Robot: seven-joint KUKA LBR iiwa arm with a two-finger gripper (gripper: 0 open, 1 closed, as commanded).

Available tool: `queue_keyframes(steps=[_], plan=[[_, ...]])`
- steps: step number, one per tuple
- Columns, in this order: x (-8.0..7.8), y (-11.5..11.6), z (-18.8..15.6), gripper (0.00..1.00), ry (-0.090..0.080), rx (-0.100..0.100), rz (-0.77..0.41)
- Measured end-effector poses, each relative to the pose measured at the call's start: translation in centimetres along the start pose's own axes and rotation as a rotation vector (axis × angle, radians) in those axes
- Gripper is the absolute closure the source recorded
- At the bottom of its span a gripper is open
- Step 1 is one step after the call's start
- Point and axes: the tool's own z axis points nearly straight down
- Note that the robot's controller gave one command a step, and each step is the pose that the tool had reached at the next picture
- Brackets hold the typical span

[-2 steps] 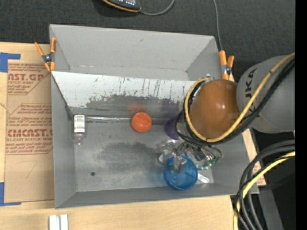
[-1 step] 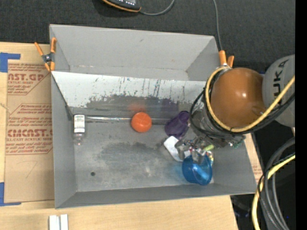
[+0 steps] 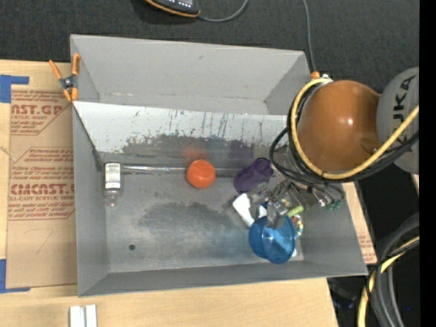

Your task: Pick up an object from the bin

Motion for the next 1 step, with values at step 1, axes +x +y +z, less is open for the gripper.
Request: queue_keyframes(steps=[1], plan=[[-0.26, 0.26, -0.97, 1.0, -0.006, 0.002, 0.035]])
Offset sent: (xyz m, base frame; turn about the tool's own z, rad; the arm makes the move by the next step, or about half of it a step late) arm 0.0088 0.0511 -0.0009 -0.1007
